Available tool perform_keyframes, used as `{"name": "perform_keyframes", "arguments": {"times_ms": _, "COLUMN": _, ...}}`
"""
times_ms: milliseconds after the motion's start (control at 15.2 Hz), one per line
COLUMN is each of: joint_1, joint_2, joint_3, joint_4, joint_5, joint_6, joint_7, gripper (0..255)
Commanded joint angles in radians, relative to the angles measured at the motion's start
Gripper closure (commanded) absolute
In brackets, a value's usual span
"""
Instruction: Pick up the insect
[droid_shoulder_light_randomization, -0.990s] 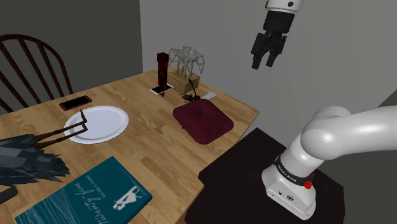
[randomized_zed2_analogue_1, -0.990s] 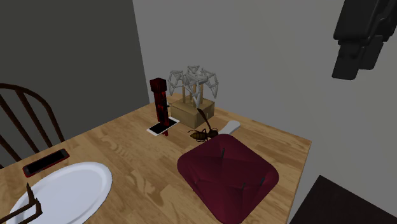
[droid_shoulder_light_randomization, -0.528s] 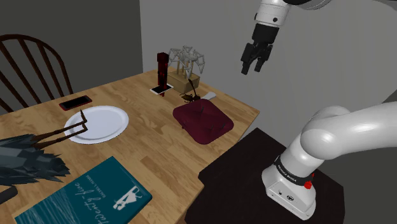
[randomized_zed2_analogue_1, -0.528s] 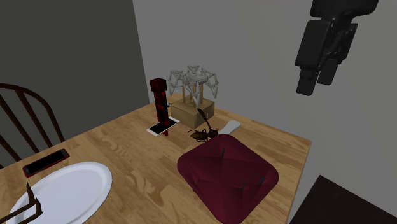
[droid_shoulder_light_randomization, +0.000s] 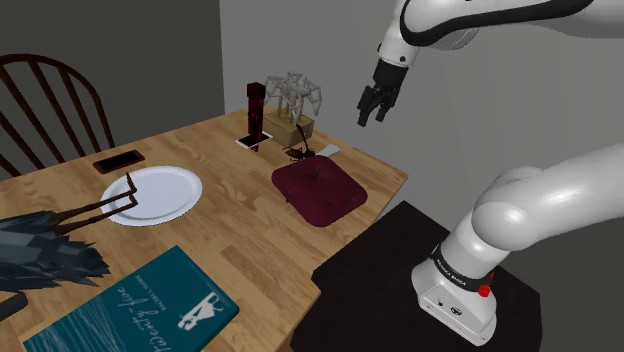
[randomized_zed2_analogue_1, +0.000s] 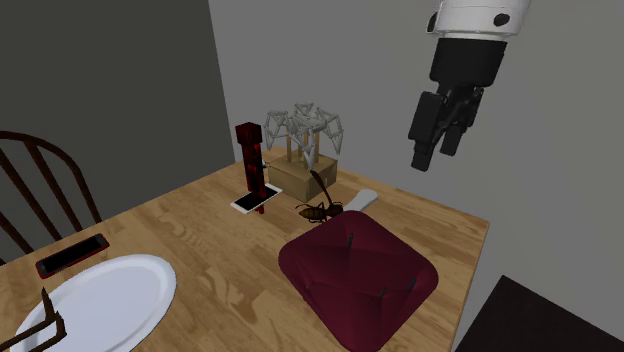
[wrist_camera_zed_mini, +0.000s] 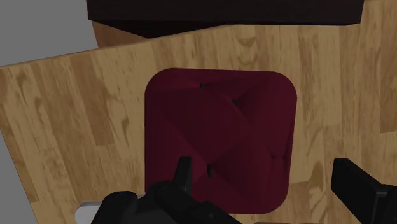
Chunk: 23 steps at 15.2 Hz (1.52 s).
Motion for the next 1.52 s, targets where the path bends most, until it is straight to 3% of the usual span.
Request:
{"name": "perform_keyframes", "arguments": {"times_ms": 0, "joint_1": -0.001, "joint_2": 0.070, "joint_3": -0.022, "joint_4": 0.000, "joint_5": 0.000, "joint_6": 0.088, "joint_7": -0.041, "gripper": 0}}
{"name": "perform_keyframes", "arguments": {"times_ms": 396, "joint_1": 0.013, "joint_2": 0.281, "joint_3": -0.077, "joint_4": 0.052, "joint_5": 0.039, "joint_6": 0.291, "joint_7": -0.161, "gripper": 0}}
{"name": "perform_keyframes", "arguments": {"times_ms": 726, "joint_1": 0.027, "joint_2": 0.471, "joint_3": -0.114, "joint_4": 0.141, "joint_5": 0.115, "joint_6": 0.423, "joint_7": -0.281, "gripper": 0}}
{"name": "perform_keyframes", "arguments": {"times_ms": 1122, "joint_1": 0.019, "joint_2": 0.704, "joint_3": -0.119, "joint_4": 0.298, "joint_5": 0.248, "joint_6": 0.523, "joint_7": -0.442, "gripper": 0}}
{"name": "perform_keyframes", "arguments": {"times_ms": 1452, "joint_1": -0.018, "joint_2": 0.894, "joint_3": -0.089, "joint_4": 0.470, "joint_5": 0.347, "joint_6": 0.563, "joint_7": -0.558, "gripper": 0}}
